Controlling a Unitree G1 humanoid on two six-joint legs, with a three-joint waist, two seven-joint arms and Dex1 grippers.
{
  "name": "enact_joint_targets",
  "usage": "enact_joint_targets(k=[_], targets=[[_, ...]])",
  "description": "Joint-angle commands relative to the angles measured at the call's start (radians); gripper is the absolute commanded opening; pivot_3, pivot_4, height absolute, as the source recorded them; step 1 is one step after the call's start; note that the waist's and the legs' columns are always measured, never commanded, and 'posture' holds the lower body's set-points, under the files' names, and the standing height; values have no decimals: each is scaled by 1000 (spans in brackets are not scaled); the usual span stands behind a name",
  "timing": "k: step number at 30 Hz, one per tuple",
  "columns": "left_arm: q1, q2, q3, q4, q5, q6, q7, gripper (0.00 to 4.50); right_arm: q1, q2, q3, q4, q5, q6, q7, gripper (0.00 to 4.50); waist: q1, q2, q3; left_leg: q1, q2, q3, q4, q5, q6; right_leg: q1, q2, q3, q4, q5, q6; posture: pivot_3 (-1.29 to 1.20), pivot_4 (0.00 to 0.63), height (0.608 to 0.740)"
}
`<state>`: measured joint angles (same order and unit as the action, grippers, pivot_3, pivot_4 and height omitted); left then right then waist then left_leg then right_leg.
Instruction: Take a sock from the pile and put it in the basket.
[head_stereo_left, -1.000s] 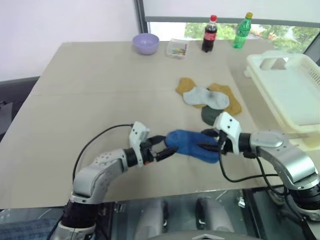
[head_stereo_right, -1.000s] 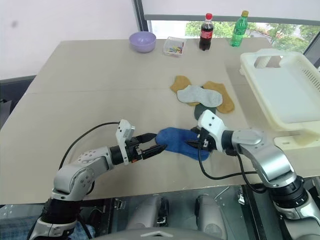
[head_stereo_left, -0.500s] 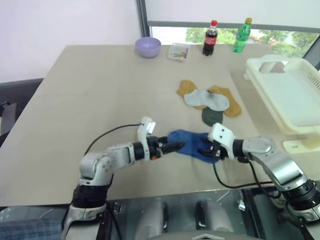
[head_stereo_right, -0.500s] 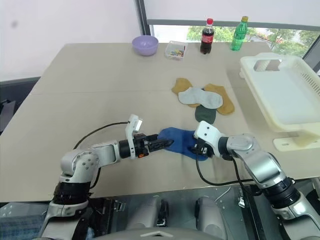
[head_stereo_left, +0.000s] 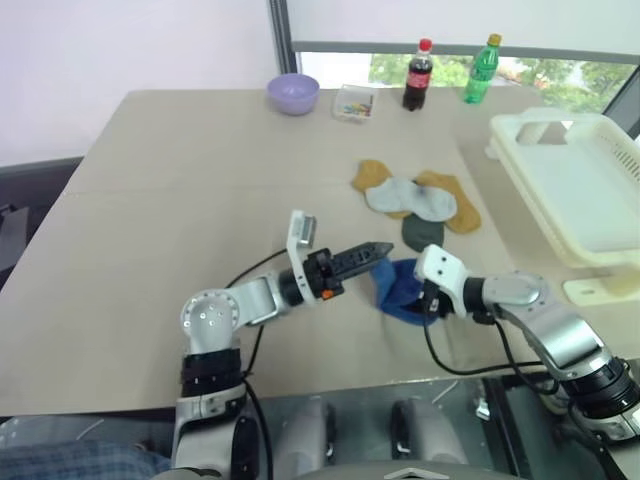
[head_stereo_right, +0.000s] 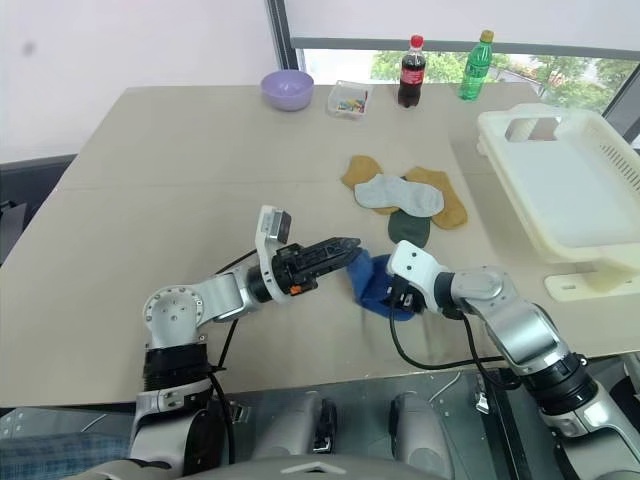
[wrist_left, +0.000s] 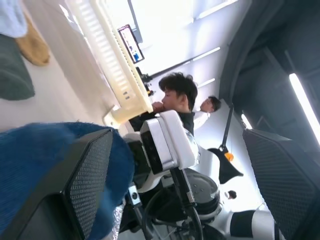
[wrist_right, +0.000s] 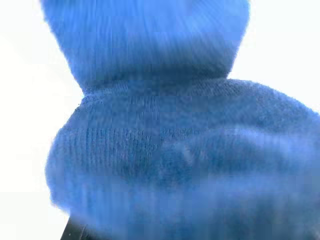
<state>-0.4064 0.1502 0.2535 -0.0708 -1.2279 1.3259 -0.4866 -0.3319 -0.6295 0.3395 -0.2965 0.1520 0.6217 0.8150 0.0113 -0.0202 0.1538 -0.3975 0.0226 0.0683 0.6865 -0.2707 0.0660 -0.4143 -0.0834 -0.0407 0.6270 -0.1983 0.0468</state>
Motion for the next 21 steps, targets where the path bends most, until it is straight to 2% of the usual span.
enact_joint_targets(k=[1, 6, 14, 18, 21], targets=[[6, 4, -35, -27, -18, 0, 1, 4436, 5, -7, -33, -14, -4, 41, -21, 2342, 0, 0, 0, 0, 0, 0, 0, 0, 0, 0, 0, 0, 0, 0, 0, 0, 150, 733], [15, 11, -45, -28, 36, -76, 15, 4436, 5, -17, -57, -62, 21, 93, -22, 2342, 2, 0, 0, -1, 0, 0, 0, 0, 0, -1, -1, 0, 0, 0, 0, 0, 150, 733], [-2, 123, 43, 9, 164, -258, 50, 4436, 14, 4, -38, -46, 6, 94, -41, 2342, 1, 0, 1, -3, 0, 0, -2, 0, 0, -4, -2, 0, -1, 0, -1, 0, 150, 733], [25, 200, -20, 35, 237, -246, 13, 4436, 17, 9, -22, -43, -1, 88, -42, 2342, 1, 0, 1, -3, 0, 0, -2, 0, 0, -3, -2, -1, -1, 0, 0, 0, 150, 733], [37, 210, -78, 44, 247, -188, -3, 4436, 11, 14, -18, -45, 0, 90, -43, 2342, 1, 0, 1, -3, 0, 0, -2, 0, 0, -4, -2, -1, -2, 0, 0, 0, 150, 733]])
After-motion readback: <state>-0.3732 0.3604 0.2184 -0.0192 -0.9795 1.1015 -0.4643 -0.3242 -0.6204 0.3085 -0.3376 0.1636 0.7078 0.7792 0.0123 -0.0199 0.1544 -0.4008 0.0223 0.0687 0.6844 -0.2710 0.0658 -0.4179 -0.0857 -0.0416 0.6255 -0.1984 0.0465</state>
